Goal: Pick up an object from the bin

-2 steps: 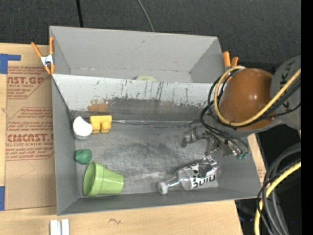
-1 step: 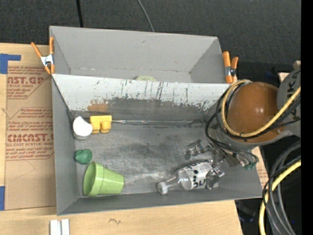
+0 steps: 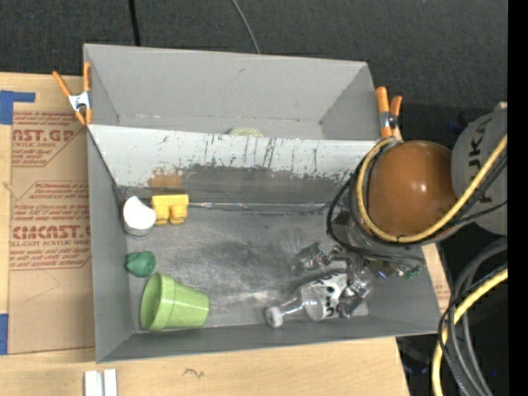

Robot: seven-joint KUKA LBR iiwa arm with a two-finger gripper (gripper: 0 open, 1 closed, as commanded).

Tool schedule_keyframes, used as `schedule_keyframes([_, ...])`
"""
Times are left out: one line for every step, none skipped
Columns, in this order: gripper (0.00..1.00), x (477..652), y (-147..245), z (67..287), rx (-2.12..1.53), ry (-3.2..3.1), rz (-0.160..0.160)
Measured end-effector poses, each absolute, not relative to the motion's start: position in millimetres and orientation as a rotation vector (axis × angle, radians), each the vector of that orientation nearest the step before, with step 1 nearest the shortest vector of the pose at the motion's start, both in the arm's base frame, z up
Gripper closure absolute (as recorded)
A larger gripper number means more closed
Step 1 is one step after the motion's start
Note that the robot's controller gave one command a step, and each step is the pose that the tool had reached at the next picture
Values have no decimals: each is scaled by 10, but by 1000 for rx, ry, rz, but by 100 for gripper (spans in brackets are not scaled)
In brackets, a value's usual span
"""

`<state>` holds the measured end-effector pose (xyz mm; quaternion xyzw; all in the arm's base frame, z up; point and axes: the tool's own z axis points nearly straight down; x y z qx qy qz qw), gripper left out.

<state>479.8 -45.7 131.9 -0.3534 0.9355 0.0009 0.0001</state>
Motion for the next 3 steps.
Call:
schedule_keyframes([0,4863,-702,732,-832,3011,-4])
schedule_keyframes([100,4938,-412,782,-1436,2748,-31])
schedule_keyframes([100,4938,-412,782,-1435,2748,-31])
